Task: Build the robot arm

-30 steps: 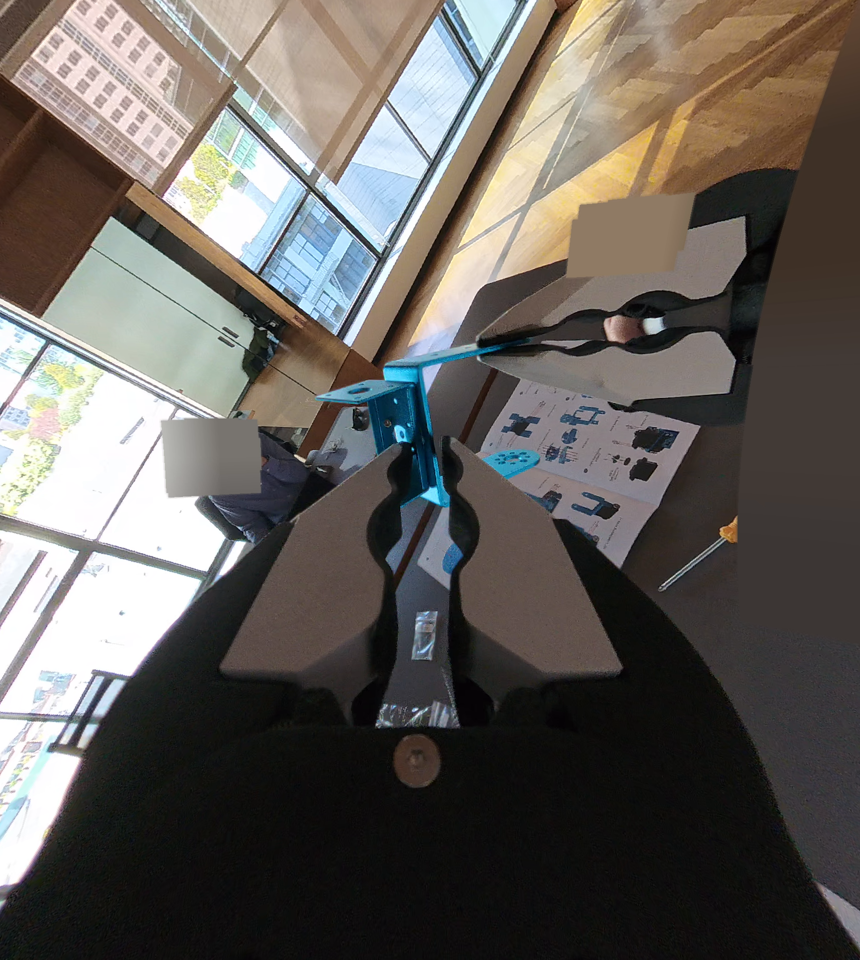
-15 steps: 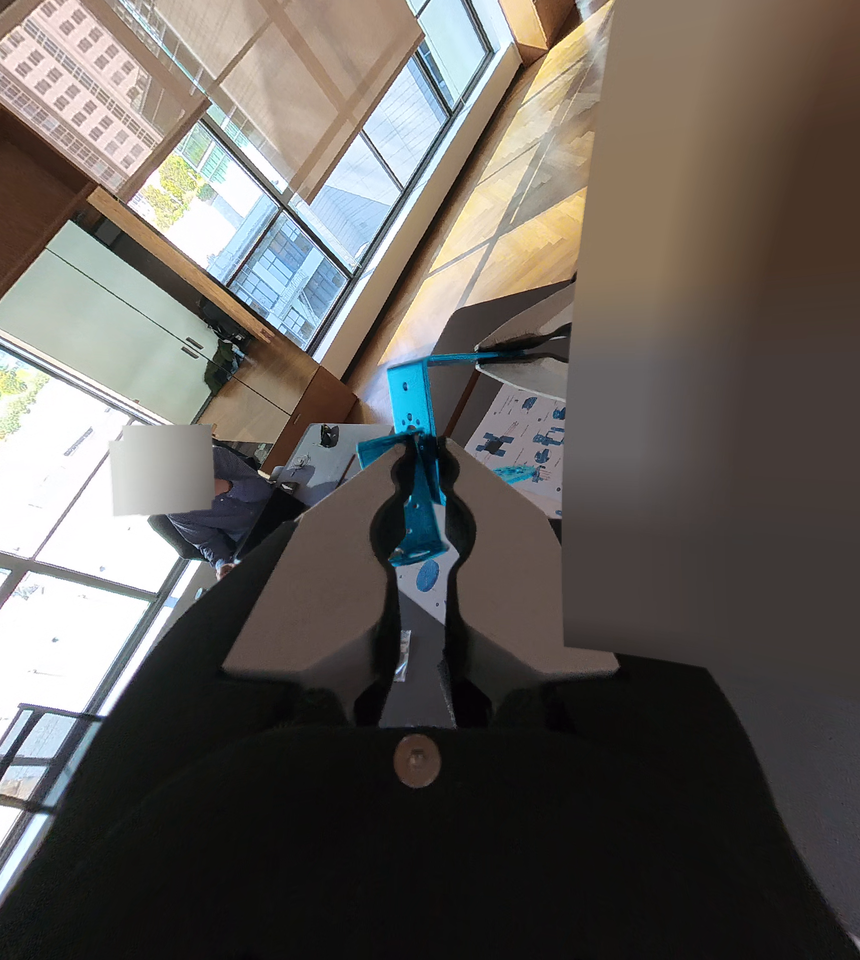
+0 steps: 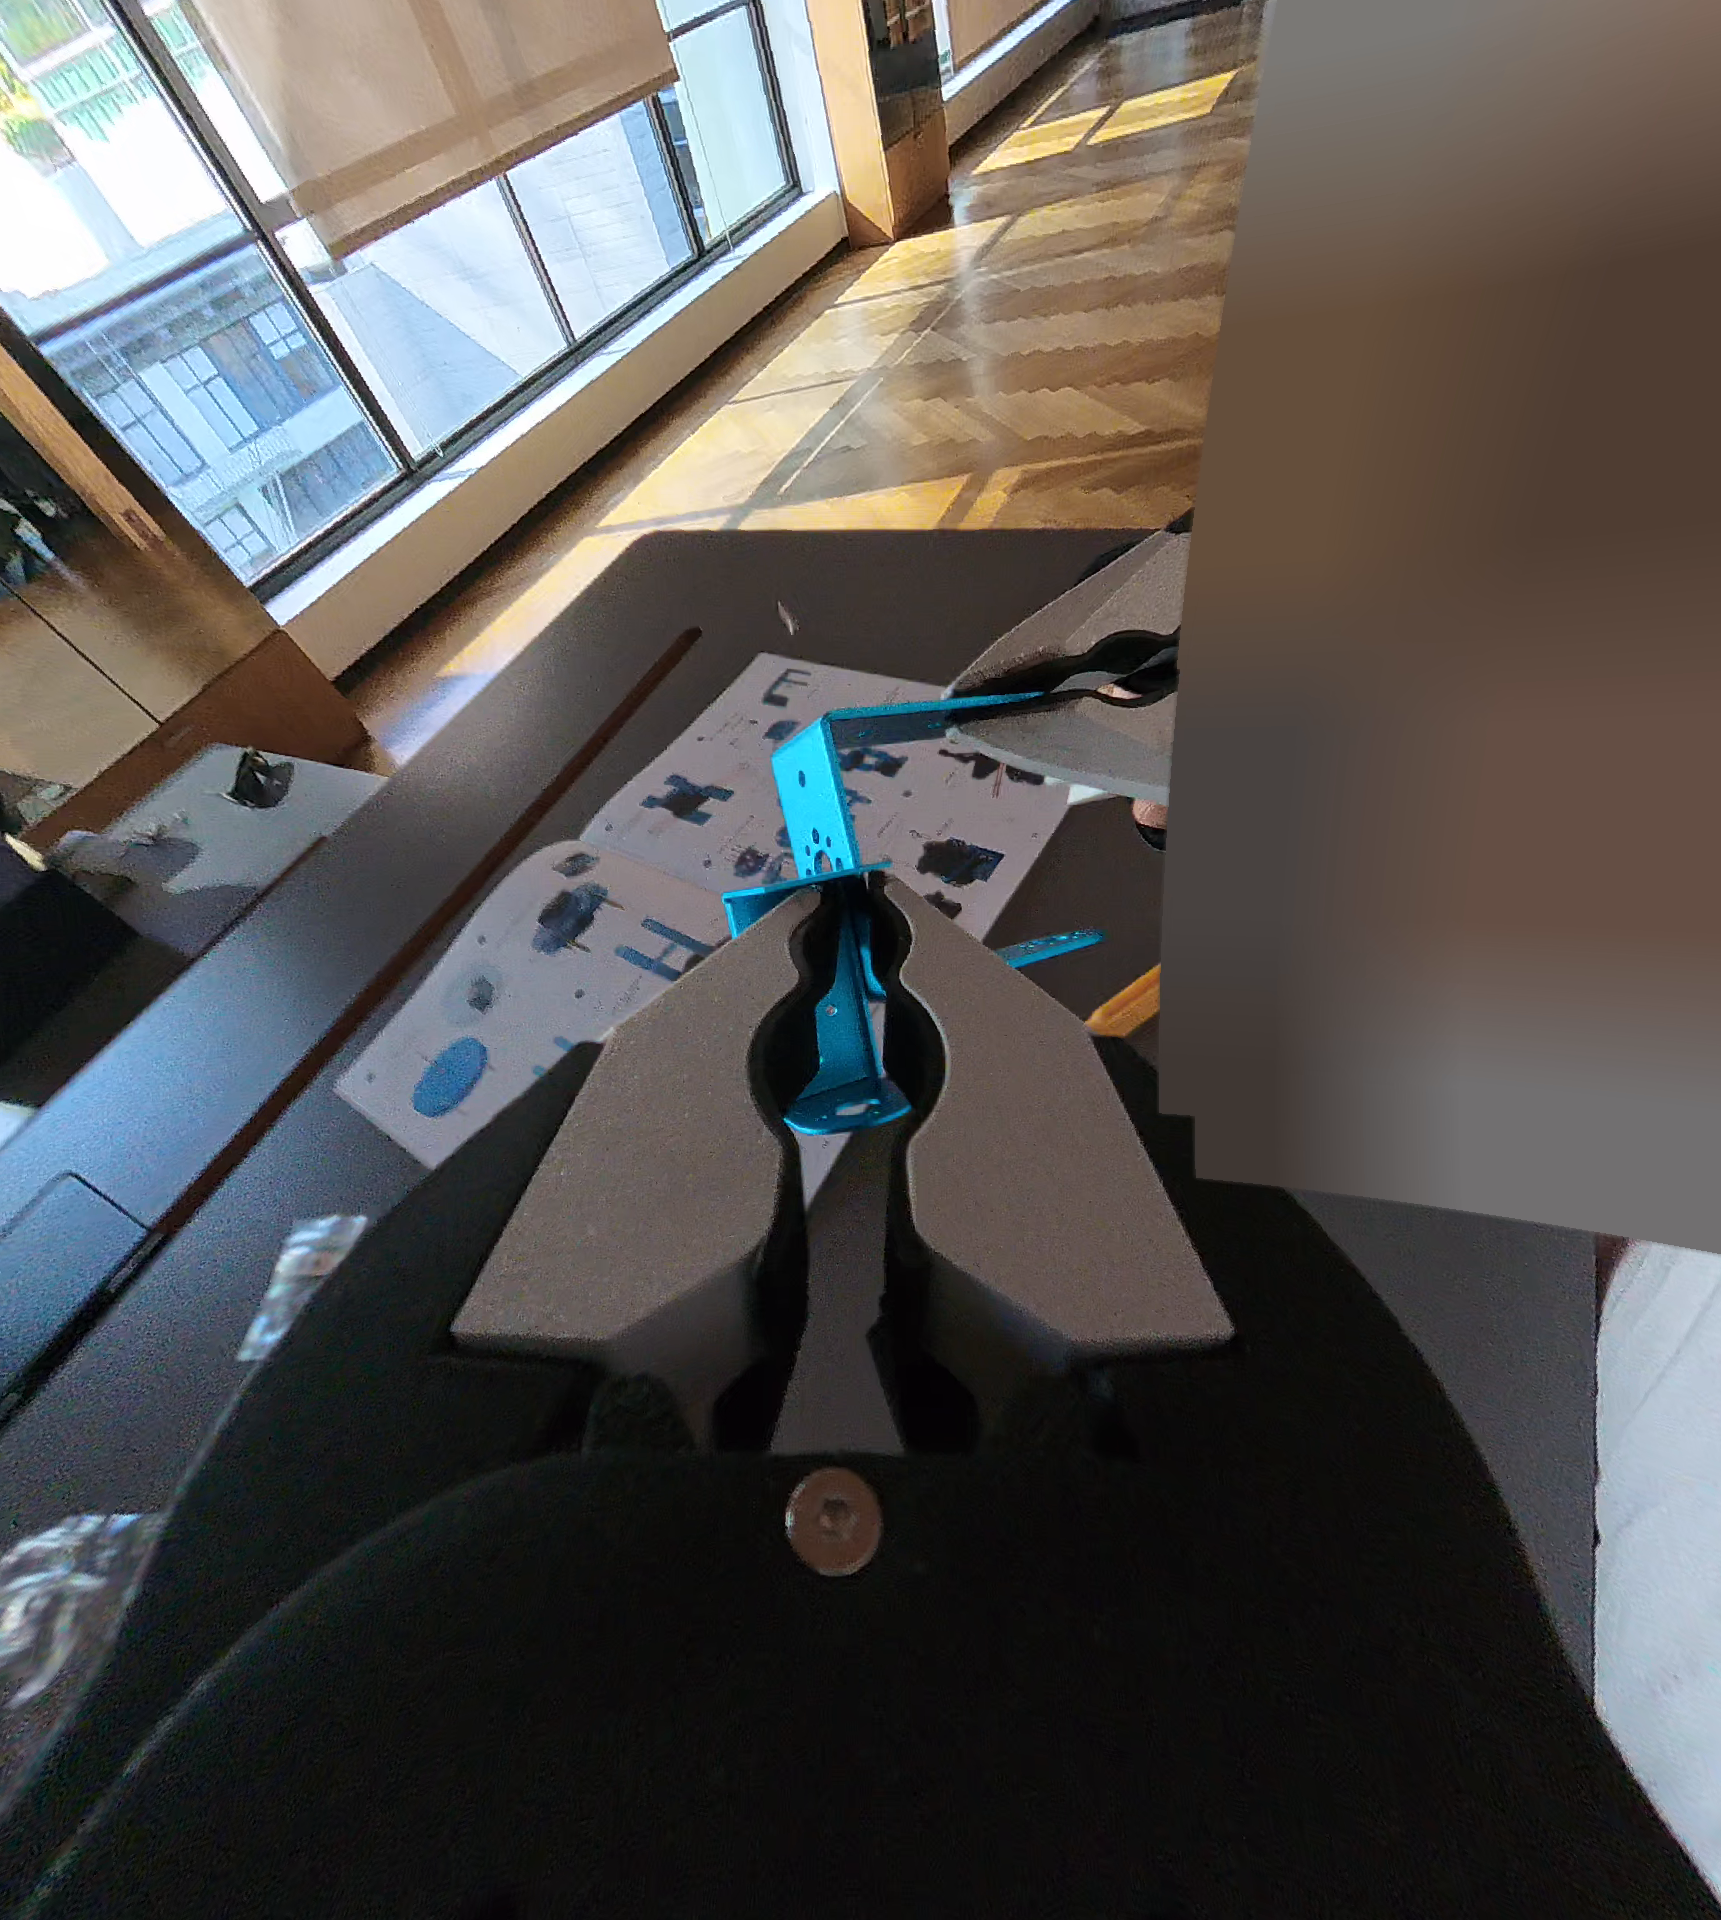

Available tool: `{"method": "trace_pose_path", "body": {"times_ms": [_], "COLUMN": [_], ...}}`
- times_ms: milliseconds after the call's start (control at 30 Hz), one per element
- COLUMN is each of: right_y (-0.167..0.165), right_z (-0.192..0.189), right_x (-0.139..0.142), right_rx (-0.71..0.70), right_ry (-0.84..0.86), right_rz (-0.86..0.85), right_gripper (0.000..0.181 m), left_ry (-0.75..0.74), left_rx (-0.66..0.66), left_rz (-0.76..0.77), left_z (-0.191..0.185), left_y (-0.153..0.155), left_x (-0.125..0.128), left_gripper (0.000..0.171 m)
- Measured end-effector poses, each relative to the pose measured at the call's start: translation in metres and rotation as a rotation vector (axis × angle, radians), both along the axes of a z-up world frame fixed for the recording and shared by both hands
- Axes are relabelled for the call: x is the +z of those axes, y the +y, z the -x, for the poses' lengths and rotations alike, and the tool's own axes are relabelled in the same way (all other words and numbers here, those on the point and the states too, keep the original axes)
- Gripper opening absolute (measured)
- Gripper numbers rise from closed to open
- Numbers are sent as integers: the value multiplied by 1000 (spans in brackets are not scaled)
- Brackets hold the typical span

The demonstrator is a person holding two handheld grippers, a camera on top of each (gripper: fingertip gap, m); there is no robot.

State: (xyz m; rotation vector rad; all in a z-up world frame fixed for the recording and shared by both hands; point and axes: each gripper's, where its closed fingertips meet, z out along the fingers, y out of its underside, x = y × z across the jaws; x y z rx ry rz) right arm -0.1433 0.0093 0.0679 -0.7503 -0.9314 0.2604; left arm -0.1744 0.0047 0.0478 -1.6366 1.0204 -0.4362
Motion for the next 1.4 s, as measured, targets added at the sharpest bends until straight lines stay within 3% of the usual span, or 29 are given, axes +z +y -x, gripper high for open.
{"method": "trace_pose_path", "body": {"times_ms": [33,133,267,400,600,733,1033,1233,1400], "right_y": [1,7,19,23,27,26,20,-6,-8], "right_z": [3,11,12,12,24,26,11,12,7], "right_x": [-14,-34,-49,-88,-166,-182,-167,-207,-215], "right_rx": [-4,-4,15,8,-60,11,70,70,65], "right_ry": [-40,-131,-127,-141,-450,-461,-438,-596,-593], "right_rz": [18,62,180,413,625,801,814,966,1011], "right_gripper": [0,0,0,0,0,1,0,2,1], "left_ry": [-28,-138,-222,-115,88,168,266,241,297], "left_rx": [6,3,32,110,227,225,244,219,234], "left_rz": [22,74,155,271,431,458,529,592,565], "left_z": [3,13,22,28,42,44,59,57,56], "left_y": [1,4,9,9,6,9,10,2,0], "left_x": [-13,-35,-52,-101,-164,-175,-198,-203,-208], "left_gripper": [3,0,0,0,0,0,0,0,0]}}
